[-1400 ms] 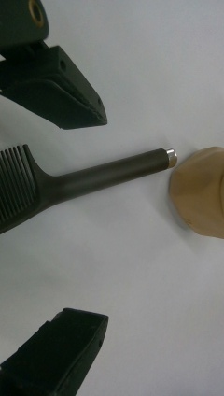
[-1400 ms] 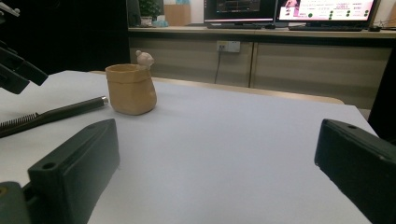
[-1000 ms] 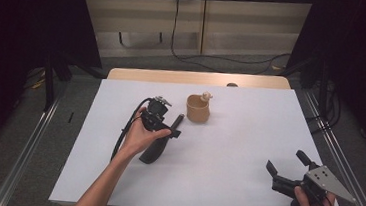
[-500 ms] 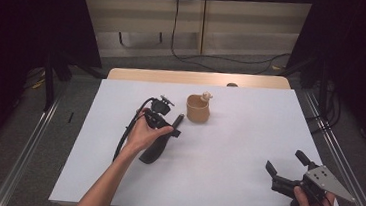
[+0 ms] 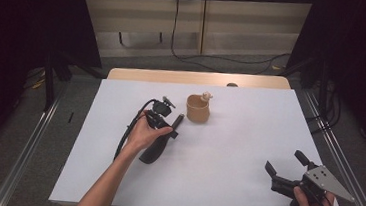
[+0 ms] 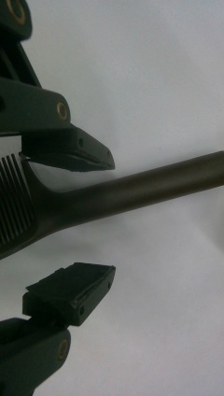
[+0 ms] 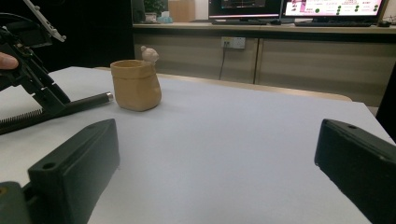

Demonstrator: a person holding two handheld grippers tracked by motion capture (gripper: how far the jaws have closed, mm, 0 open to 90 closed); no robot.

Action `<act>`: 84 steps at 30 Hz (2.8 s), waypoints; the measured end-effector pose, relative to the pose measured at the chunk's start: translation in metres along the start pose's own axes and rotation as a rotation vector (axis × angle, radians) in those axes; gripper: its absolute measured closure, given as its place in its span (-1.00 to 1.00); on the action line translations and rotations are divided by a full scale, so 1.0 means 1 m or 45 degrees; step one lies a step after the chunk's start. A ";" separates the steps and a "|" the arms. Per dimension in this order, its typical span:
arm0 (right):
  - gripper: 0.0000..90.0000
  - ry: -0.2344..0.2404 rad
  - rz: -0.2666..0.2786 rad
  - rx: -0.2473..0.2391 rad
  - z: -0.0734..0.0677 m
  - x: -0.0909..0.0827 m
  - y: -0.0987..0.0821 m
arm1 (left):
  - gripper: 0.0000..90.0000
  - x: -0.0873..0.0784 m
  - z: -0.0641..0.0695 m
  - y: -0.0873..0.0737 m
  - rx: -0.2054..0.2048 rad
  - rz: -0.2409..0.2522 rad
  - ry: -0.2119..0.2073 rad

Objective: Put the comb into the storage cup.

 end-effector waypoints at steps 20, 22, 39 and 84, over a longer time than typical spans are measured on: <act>-1.00 0.004 -0.001 -0.002 0.000 0.000 0.000 | 0.34 0.007 -0.004 0.000 -0.046 -0.043 0.065; -1.00 0.004 0.003 -0.003 -0.001 0.000 0.000 | 0.36 0.007 -0.003 0.001 -0.050 -0.042 0.072; -1.00 0.007 0.002 -0.002 -0.001 0.000 0.000 | 0.50 0.009 -0.003 0.001 -0.080 -0.087 0.163; -1.00 0.016 -0.002 0.000 -0.001 0.001 0.000 | 0.63 -0.026 -0.026 0.004 -0.189 0.096 0.155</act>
Point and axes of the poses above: each handheld gripper's, and its own axes: x roughly forward along the jaws, y roughly out of its top, z roughly to its right, the point moved 9 cm from there along x, roughly forward along the jaws, and after that the axes turned 7 degrees about x, right-handed, at the moved point
